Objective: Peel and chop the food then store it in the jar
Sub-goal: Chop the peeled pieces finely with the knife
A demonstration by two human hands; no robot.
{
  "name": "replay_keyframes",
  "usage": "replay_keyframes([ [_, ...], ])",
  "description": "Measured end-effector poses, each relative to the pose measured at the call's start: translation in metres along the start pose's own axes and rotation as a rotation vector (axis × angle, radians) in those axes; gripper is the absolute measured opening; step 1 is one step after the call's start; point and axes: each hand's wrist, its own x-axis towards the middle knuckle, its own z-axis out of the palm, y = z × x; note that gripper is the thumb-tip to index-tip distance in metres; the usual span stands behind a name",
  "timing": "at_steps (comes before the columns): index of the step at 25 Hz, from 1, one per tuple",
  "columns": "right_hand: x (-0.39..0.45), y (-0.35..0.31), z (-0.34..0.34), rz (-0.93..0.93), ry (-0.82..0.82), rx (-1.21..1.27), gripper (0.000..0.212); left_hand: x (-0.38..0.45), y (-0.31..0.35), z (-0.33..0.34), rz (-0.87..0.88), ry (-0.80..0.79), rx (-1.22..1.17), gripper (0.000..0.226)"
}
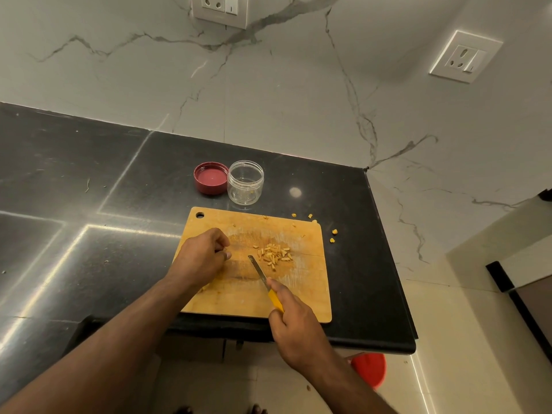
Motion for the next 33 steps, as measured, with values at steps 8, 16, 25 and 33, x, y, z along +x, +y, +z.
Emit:
replay_keyframes([
  [8,-0.001,0.002,-0.002,0.009,0.011,0.041,0.054,0.001,-0.001,0.001,0.021,0.013,-0.129,0.017],
  [16,0.002,0.003,0.0,0.019,0.024,0.062,0.053,0.005,-0.005,0.008,0.033,-0.01,0.112,0.02],
  [25,0.004,0.003,0.004,0.019,0.023,0.095,0.053,0.009,-0.013,0.01,0.042,-0.015,0.109,0.021],
  [33,0.017,-0.018,0.021,0.001,-0.02,0.041,0.054,0.009,-0.016,0.01,0.014,-0.003,0.072,0.012],
])
